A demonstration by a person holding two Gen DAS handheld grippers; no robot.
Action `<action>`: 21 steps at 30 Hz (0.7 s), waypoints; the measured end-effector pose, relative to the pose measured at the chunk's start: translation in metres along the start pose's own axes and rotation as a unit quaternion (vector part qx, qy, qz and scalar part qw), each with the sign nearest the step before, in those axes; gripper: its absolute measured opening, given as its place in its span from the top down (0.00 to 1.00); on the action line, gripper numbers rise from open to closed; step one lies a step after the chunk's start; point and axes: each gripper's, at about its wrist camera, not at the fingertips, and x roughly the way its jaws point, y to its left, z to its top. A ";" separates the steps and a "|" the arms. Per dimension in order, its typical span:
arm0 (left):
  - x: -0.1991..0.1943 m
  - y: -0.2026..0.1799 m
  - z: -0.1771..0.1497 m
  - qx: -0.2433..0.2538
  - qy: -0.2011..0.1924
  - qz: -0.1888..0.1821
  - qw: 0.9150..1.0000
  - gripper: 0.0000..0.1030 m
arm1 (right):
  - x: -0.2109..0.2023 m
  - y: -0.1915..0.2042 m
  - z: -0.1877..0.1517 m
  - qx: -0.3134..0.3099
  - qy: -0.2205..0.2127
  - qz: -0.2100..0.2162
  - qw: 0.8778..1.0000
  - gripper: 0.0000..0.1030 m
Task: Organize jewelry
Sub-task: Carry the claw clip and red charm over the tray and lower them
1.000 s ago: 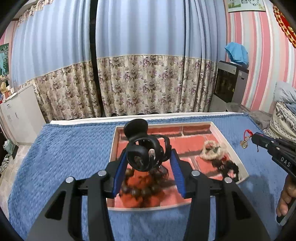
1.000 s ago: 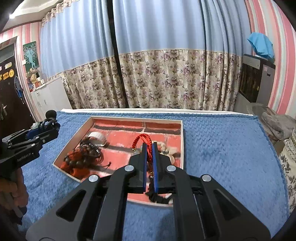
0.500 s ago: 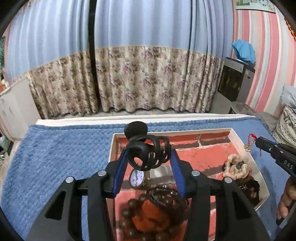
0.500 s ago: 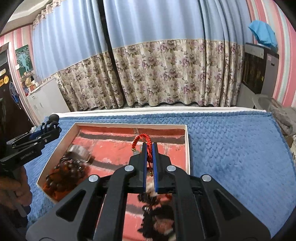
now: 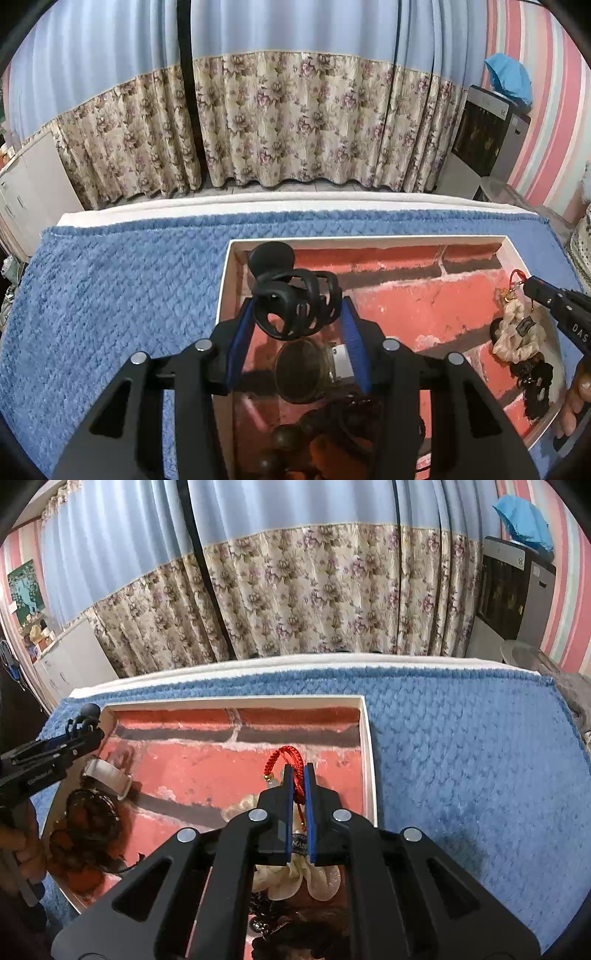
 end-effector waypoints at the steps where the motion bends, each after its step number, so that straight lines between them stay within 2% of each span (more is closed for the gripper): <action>1: 0.002 0.001 0.000 -0.001 0.006 0.000 1.000 0.54 | 0.002 -0.001 -0.001 0.001 0.005 -0.002 1.000 0.94; 4: 0.008 0.005 0.000 -0.009 0.023 -0.005 1.000 0.54 | 0.006 -0.003 -0.002 0.004 0.013 -0.004 1.000 0.93; 10: 0.014 0.005 0.002 -0.013 0.033 -0.010 0.999 0.54 | 0.010 -0.005 -0.002 0.004 0.018 -0.007 1.000 0.91; 11: 0.014 0.005 0.002 -0.013 0.034 -0.010 0.999 0.53 | 0.010 -0.005 -0.002 0.005 0.017 -0.007 1.000 0.89; 13: 0.015 0.006 0.001 -0.014 0.035 -0.007 0.999 0.48 | 0.011 -0.007 -0.001 0.007 0.014 -0.007 1.000 0.77; 14: 0.015 0.007 0.001 -0.018 0.034 -0.006 0.999 0.48 | 0.010 -0.007 -0.001 0.008 0.012 -0.008 1.000 0.75; 21: 0.013 0.007 -0.002 -0.015 0.029 -0.003 0.999 0.48 | 0.009 -0.009 -0.002 0.009 0.010 -0.006 1.000 0.75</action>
